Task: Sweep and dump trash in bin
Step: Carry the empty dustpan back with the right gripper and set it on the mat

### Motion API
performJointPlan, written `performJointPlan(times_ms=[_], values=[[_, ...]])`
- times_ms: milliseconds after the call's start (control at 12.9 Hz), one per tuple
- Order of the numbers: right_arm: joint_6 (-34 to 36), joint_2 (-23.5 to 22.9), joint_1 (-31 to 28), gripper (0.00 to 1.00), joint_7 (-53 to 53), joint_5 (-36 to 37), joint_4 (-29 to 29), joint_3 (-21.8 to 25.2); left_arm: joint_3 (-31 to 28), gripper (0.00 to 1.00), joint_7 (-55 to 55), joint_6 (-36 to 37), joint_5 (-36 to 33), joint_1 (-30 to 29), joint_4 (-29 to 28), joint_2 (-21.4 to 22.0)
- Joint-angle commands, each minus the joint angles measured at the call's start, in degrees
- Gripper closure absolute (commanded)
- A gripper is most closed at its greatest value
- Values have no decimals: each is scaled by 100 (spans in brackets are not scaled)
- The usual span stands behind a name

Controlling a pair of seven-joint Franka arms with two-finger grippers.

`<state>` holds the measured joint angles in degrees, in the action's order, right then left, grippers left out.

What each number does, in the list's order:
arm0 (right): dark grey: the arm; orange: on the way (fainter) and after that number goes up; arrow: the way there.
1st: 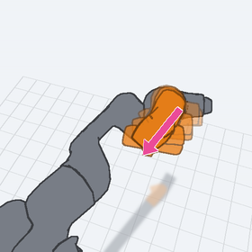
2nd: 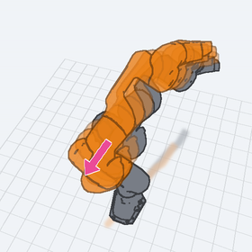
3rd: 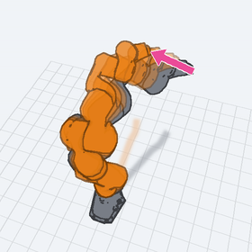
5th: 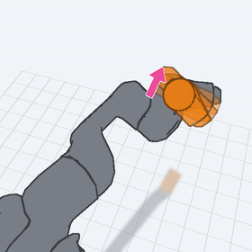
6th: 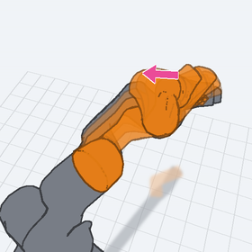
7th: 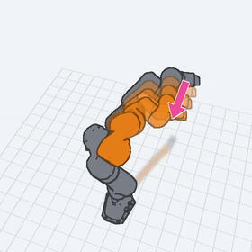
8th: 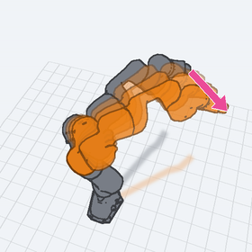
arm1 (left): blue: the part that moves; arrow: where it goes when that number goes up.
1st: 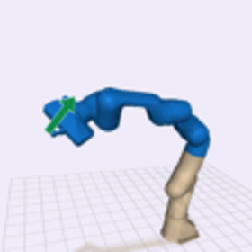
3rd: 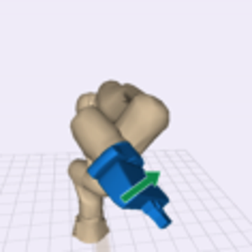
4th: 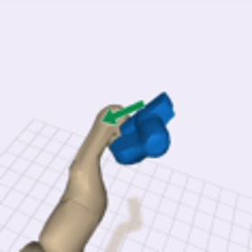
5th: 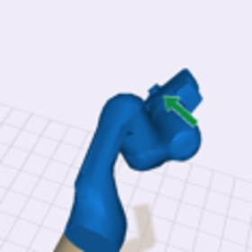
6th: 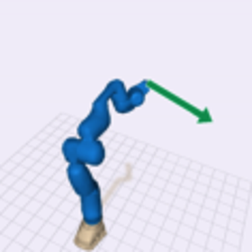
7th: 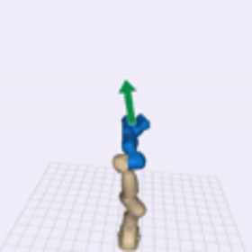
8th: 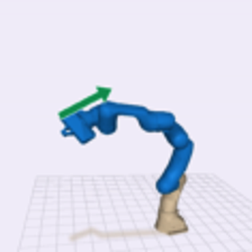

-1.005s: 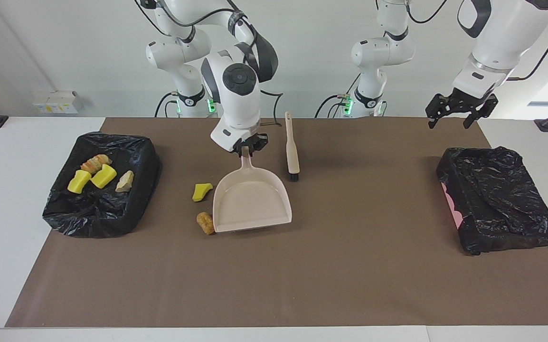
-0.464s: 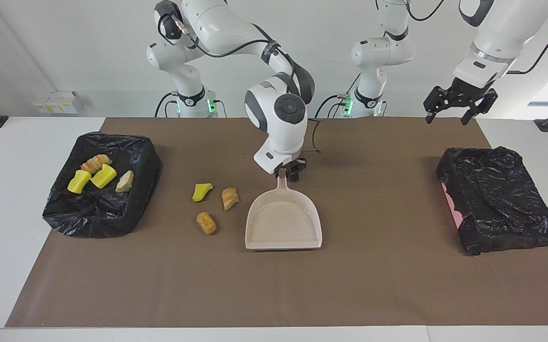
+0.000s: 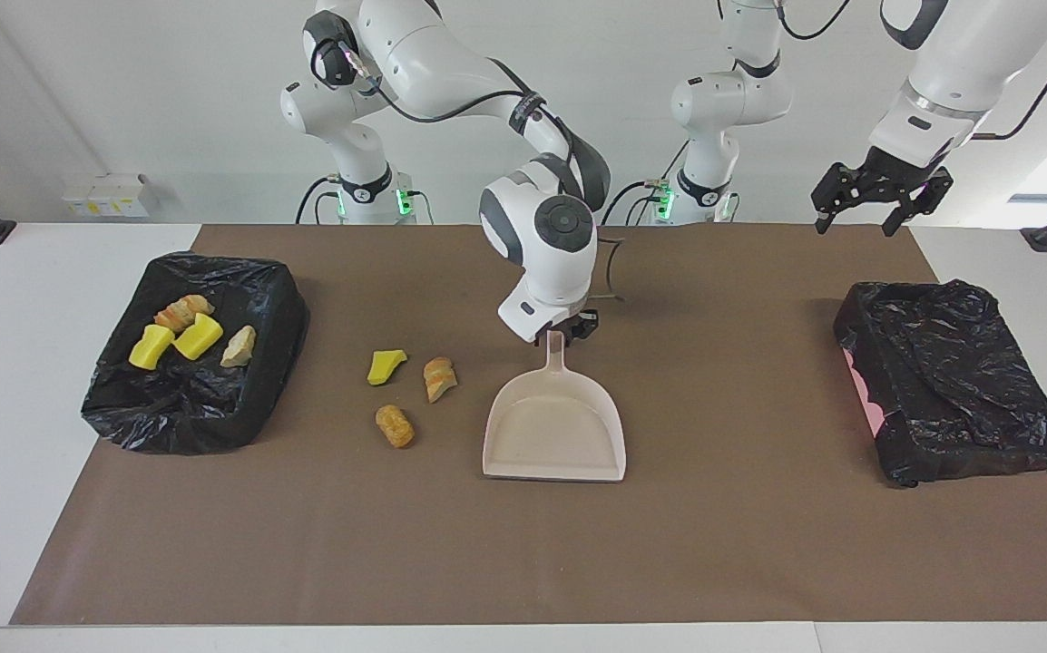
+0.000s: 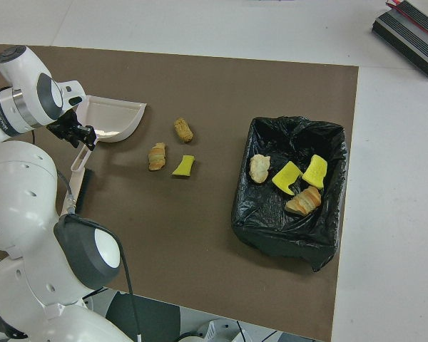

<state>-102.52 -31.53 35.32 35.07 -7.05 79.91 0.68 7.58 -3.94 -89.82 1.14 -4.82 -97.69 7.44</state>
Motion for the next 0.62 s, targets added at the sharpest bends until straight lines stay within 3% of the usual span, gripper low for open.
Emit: performJointPlan(times_ms=[0,155,386,541], values=[[293,410,97,0,192,-165,226,2,6,0,-72,263,-26,42,206,-189],[259,901,115,0,429,-174,742,2,86,0,-72,455,-26,25,618,-409],[40,1473,377,0,457,-182,1534,-24,77,0,-72,483,9,-19,637,-313],[-590,1885,755,0,736,-182,2305,-24,77,0,-63,440,-17,25,655,-313]])
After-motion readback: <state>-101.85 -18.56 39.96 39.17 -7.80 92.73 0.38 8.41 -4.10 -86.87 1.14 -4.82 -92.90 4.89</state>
